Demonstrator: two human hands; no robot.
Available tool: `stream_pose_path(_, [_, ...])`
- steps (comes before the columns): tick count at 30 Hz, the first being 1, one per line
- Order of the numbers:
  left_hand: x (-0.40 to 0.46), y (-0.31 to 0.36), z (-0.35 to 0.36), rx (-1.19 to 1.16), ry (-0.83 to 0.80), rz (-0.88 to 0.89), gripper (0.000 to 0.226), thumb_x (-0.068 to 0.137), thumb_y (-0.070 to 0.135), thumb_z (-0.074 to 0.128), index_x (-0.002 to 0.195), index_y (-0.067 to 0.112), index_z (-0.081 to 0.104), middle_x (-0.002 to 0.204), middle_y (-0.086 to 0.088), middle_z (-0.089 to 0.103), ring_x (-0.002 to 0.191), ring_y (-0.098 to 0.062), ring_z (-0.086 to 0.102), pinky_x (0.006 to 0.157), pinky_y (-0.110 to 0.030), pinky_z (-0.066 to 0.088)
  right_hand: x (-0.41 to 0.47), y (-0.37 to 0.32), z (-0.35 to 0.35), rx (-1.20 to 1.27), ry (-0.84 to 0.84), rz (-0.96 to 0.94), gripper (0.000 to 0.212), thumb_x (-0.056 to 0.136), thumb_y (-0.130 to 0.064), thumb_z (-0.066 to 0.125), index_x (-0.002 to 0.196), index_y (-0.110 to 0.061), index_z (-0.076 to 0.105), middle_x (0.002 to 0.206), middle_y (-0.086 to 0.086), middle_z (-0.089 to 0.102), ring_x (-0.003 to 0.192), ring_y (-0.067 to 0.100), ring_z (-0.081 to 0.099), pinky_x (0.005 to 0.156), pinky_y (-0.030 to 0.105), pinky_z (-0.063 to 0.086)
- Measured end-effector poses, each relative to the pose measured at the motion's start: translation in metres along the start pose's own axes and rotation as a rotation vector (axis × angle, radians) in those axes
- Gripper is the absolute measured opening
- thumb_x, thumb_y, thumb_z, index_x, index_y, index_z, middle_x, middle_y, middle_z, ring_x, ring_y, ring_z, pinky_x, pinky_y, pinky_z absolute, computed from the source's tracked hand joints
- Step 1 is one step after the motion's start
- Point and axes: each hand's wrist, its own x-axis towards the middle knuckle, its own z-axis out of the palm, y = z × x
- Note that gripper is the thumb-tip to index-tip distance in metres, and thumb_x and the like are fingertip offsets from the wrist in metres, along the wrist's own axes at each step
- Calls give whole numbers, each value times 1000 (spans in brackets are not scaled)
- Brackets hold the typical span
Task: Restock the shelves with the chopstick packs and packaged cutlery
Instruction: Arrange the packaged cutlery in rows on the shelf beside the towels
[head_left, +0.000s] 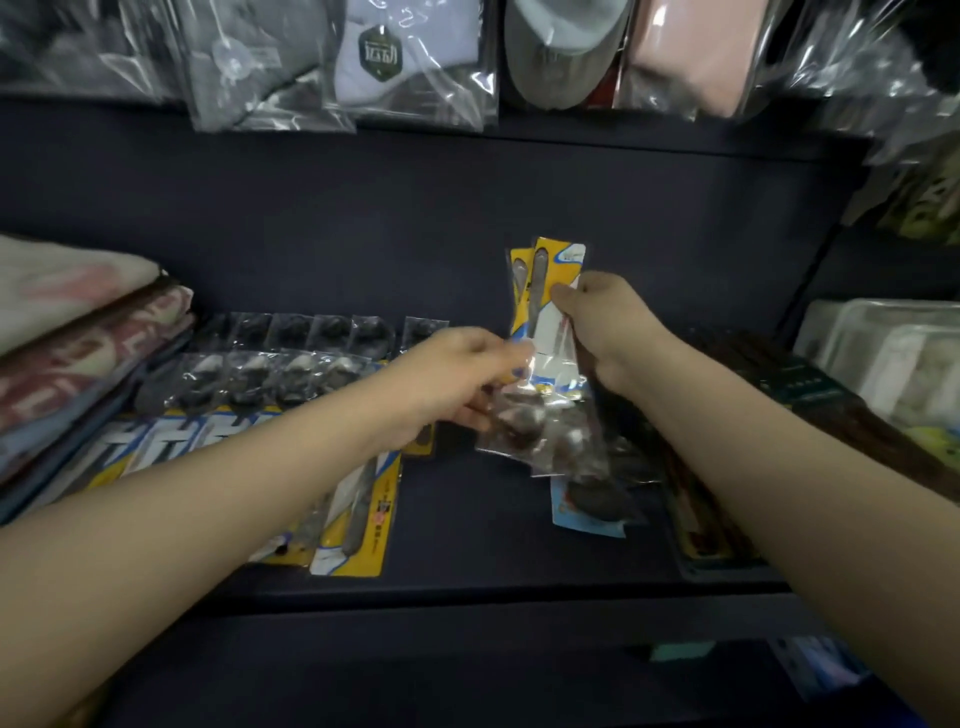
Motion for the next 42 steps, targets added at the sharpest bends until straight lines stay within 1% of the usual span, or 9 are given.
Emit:
stream_pose_path(5, [-14,-10,-19,235,142,202,31,82,8,64,110,16,53,95,3,68,84,-11,67,71,-29,56,-9,-5,23,290,-131,-54,13,93,-17,54,99,-6,52,91,10,62,79,21,63,80,41,54])
stream_pose_path(8, [-18,-20,-43,514,191,279,33,80,8,63,109,23,57,104,4,68,96,-13,63,84,-35,51,1,4,13,-304,112,-436,99,71,-33,73,148,-19,13,148,15,32,135,30,36,112,46,30])
stream_pose_path(11, [-22,-23,-62,808,308,332,27,82,14,62,106,24,60,91,3,68,87,-18,63,76,-34,50,-4,9,15,-927,128,-1024,78,67,-51,62,138,-27,41,144,10,43,139,36,30,110,58,15])
stream_pose_path(13, [-25,-18,-69,902,345,369,22,81,17,63,102,24,60,80,5,65,82,-18,63,72,-33,49,-16,3,29,-1132,-103,-1140,58,73,-49,61,123,-20,57,125,7,62,130,33,46,110,55,13])
stream_pose_path(17, [-32,-3,-75,698,369,391,16,75,23,71,87,24,60,76,7,68,75,-10,65,70,-27,50,-29,-15,46,-1089,-367,-795,30,84,-34,63,108,-19,54,96,-5,61,93,21,57,86,39,48])
stream_pose_path(20, [-38,0,-85,307,427,339,20,74,33,71,90,26,62,84,6,69,77,-7,64,69,-25,49,-27,-22,38,-803,-300,-749,22,80,-27,71,79,-14,52,64,-7,48,60,11,45,60,22,40])
stream_pose_path(25, [-42,-5,-87,147,316,299,6,84,27,62,86,23,66,78,7,73,73,-11,69,73,-34,54,-28,-27,33,-392,-319,-459,33,81,-21,70,91,9,60,75,23,58,65,22,53,61,30,43])
stream_pose_path(32, [-48,-17,-82,-72,469,252,26,88,6,49,89,29,61,83,-2,69,54,-13,66,45,-23,47,-21,-16,40,4,-82,-198,14,91,-9,54,94,2,61,76,12,61,59,13,60,56,23,49])
stream_pose_path(42, [-95,-55,-89,-734,648,-11,22,88,-2,44,72,11,51,71,-5,60,50,-9,66,45,-25,54,0,16,46,249,-68,180,20,92,-10,51,73,-9,58,41,-3,61,38,11,59,40,18,48])
